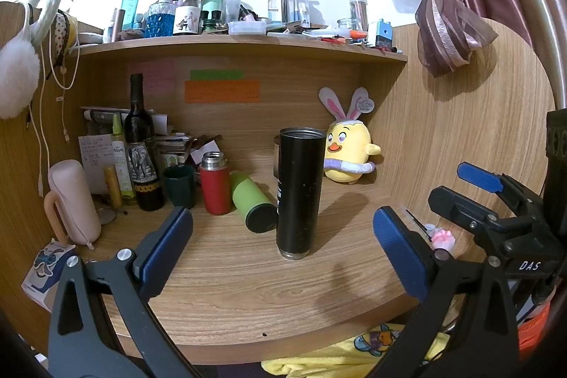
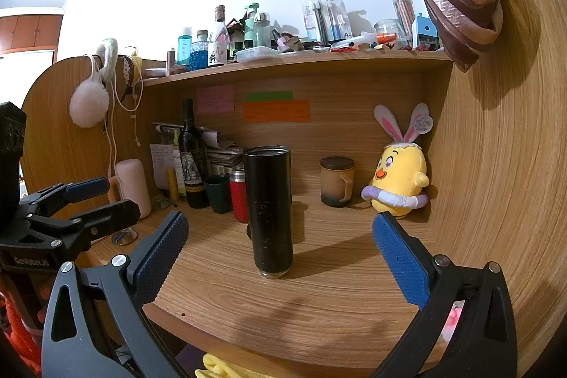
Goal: Flip cup upside down
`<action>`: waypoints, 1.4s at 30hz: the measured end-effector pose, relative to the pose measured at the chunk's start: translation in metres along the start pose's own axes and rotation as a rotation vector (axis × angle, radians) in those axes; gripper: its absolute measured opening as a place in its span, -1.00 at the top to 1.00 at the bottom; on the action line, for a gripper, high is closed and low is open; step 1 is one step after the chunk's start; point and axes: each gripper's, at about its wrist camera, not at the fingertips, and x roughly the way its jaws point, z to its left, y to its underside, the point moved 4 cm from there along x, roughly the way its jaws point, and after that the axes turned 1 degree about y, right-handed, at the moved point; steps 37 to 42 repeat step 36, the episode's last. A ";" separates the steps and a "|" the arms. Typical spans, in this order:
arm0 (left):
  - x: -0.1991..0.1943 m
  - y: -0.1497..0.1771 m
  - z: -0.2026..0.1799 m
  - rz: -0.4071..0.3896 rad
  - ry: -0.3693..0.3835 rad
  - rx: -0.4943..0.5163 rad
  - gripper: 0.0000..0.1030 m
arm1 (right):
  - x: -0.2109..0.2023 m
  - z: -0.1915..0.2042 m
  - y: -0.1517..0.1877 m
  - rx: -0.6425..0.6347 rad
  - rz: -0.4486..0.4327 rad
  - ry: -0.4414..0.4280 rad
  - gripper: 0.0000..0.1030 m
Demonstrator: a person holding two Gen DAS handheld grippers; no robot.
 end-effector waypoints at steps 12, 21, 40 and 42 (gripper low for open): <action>0.000 0.003 -0.003 0.002 0.008 -0.004 -1.00 | 0.000 0.001 0.000 -0.001 0.000 0.000 -1.00; 0.001 0.002 -0.005 0.017 0.013 -0.001 -1.00 | -0.001 0.001 0.000 0.001 0.000 -0.002 -1.00; 0.002 0.003 -0.007 0.027 0.035 -0.014 -1.00 | 0.000 0.005 -0.001 -0.002 0.007 -0.008 -1.00; 0.002 0.003 -0.007 0.027 0.035 -0.014 -1.00 | 0.000 0.005 -0.001 -0.002 0.007 -0.008 -1.00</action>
